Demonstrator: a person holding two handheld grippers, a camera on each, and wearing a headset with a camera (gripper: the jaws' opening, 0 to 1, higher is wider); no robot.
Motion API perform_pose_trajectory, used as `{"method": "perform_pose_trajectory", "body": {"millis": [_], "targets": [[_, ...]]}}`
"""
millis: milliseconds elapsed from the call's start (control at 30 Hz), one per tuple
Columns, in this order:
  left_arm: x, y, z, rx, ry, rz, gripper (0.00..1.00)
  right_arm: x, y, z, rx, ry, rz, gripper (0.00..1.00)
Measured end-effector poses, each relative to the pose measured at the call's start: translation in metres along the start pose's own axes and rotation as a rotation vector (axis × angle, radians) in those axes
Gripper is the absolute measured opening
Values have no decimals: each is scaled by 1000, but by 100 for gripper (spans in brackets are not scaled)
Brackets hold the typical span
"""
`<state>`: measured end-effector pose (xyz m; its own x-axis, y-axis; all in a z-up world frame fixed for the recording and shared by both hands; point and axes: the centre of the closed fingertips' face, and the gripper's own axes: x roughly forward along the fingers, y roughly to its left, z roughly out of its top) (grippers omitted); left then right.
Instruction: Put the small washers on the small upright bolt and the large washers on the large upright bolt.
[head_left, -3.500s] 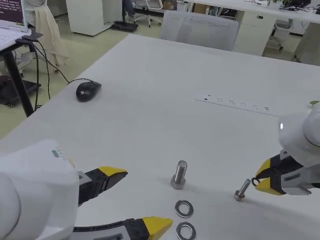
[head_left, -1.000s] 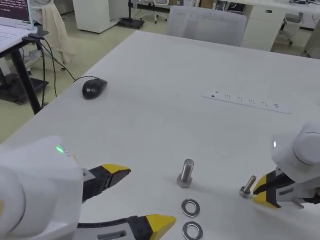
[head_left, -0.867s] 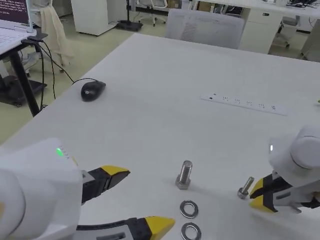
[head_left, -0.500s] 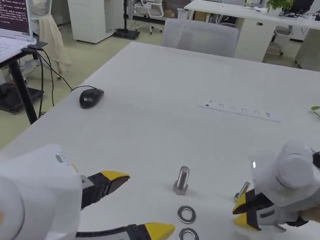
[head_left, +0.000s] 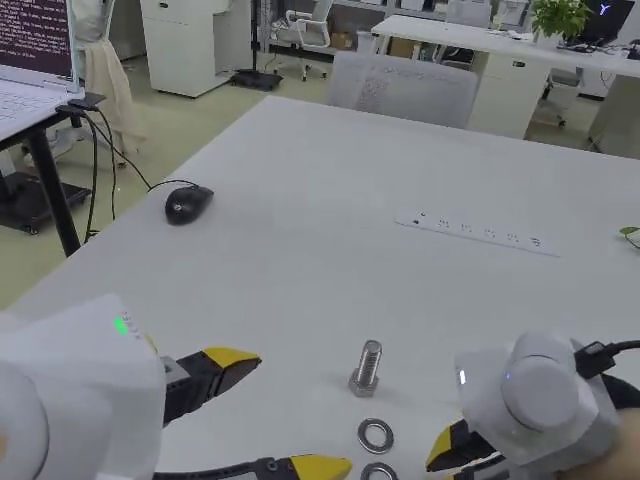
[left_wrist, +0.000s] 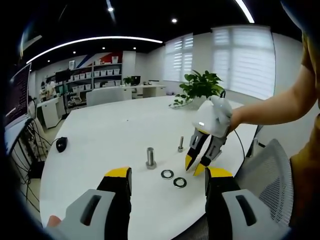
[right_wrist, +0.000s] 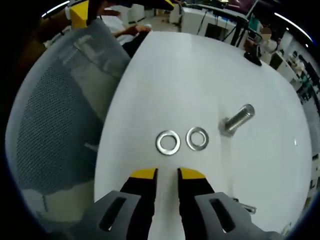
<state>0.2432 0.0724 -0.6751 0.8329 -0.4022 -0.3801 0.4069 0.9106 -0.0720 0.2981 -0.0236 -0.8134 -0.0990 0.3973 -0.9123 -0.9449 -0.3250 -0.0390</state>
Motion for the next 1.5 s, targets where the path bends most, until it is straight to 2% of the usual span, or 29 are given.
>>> {"method": "perform_pose_trajectory", "body": {"millis": [233, 467, 600, 800, 1267, 1500], "targets": [[-5, 3, -1, -3, -5, 10, 59, 10, -2, 9, -8, -3, 5, 23], [-6, 5, 0, -10, -12, 19, 59, 16, 0, 9, -23, 15, 35, 26], [-6, 4, 1, -14, -18, 23, 59, 19, 0, 17, -29, -2, 46, 27], [-5, 6, -1, -21, -16, 32, 59, 23, -1, 25, -70, 5, 60, 28], [-6, 9, 0, -32, -27, 47, 59, 23, -1, 24, -155, 47, 98, 26], [-5, 9, 0, -31, -25, 45, 59, 23, -1, 24, -142, 65, 89, 24]]}}
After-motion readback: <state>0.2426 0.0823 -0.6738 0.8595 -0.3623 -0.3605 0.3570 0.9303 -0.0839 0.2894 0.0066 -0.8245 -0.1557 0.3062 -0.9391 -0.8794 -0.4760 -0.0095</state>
